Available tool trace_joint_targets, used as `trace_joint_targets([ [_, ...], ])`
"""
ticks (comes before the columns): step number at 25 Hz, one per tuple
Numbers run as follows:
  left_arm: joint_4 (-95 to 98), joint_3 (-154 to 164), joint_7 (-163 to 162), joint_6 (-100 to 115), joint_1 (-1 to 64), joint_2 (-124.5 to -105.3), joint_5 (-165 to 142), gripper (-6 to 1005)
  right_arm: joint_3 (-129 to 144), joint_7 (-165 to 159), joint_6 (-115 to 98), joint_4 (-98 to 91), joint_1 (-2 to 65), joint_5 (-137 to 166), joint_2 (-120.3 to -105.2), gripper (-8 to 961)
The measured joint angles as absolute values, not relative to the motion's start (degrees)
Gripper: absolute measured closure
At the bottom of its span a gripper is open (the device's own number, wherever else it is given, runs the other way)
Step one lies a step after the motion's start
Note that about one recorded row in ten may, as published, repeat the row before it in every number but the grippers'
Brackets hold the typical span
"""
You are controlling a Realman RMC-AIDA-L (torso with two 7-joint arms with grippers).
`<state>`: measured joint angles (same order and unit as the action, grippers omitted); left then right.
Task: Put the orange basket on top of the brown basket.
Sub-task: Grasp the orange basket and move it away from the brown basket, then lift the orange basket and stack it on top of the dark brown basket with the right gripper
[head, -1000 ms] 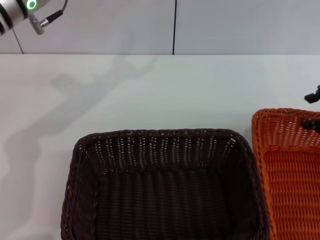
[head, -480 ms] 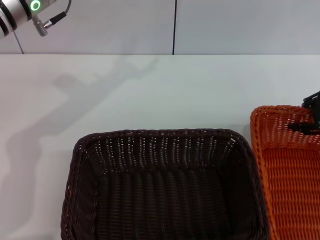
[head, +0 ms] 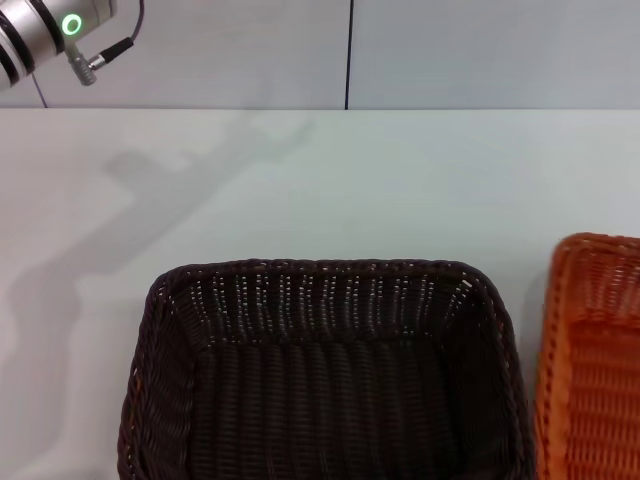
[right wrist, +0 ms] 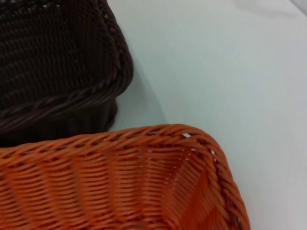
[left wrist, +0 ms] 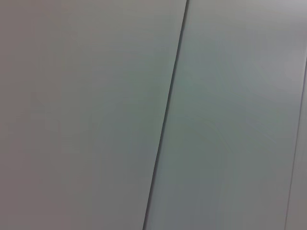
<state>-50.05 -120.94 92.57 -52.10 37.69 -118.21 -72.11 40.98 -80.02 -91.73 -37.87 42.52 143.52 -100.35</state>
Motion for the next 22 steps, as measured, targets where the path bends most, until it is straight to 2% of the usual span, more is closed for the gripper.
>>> trace_joint_targets([
  [1, -49.69, -120.93, 92.61, -52.13, 37.78, -118.21, -72.11, 170, 40.76, -81.78, -94.05, -37.56, 42.25, 143.88, -98.56, 667],
  [2, -49.59, -120.93, 92.63, -52.13, 37.78, -118.21, -72.11, 170, 40.76, -81.78, -94.05, -37.56, 42.25, 143.88, -98.56, 688],
  [4, -49.51, -120.93, 92.66, -52.13, 37.77, -118.21, -72.11, 170, 40.53, -83.54, -96.19, -37.44, 42.01, 145.39, -97.11, 729],
  [6, -49.4, -120.95, 92.7, -52.13, 37.74, -118.21, -72.11, 170, 39.88, -84.88, -98.08, -37.38, 41.74, 147.51, -96.35, 771],
  [12, -49.28, -121.41, 92.72, -52.12, 37.72, -118.2, -72.06, 170, 37.1, -86.65, -100.52, -37.25, 40.07, 151.9, -96.13, 784],
  [22, -49.25, -122.52, 92.9, -52.12, 37.57, -117.95, -71.91, 170, 21.89, -84.53, -106.89, -43.02, 33.1, 146.44, -96.17, 799],
])
